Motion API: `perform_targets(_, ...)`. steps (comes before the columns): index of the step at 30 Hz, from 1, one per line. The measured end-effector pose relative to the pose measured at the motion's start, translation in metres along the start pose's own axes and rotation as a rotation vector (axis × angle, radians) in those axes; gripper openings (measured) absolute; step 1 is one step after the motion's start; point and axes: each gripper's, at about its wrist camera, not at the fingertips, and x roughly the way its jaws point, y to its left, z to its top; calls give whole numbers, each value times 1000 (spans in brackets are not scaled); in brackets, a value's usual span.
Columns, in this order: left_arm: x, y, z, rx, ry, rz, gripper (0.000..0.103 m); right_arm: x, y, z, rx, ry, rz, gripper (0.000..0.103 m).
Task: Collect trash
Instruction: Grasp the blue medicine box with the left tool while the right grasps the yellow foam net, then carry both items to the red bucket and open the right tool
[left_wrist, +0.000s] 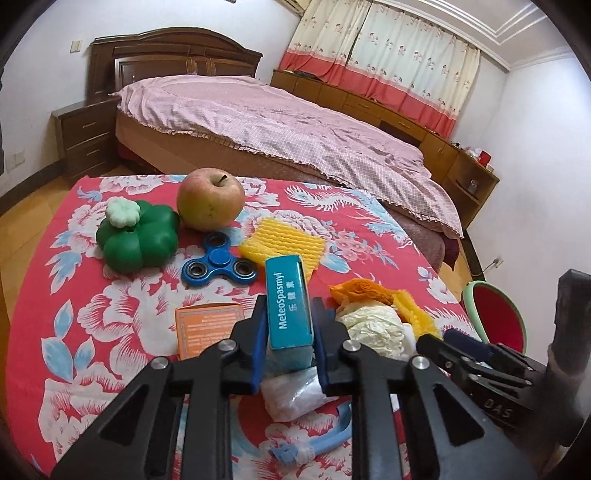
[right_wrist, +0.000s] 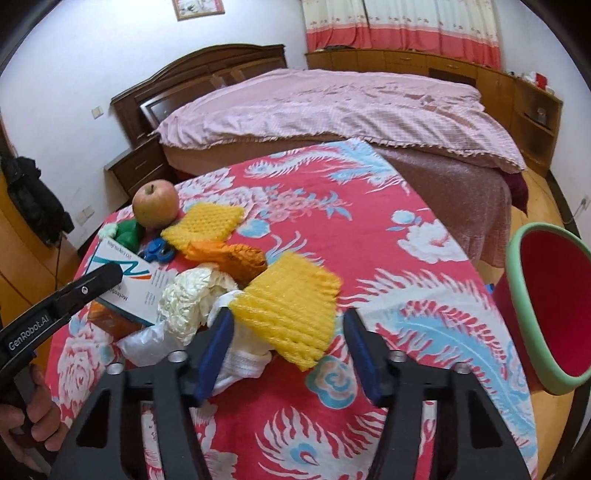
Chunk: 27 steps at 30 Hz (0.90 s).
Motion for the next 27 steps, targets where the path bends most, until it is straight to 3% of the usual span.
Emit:
perform_targets(4,-3,0,0,-19,-7,3,19,0,-2,-1,3,7,34,27)
perform_targets(9,-11,-5,0,-24,-27,10,19,-10,-7,-3,-3,-10,57,14)
perform_targets(27,-45,-54,5,49,-72,-30,19,-72,-34,-8,50,-140,102,11)
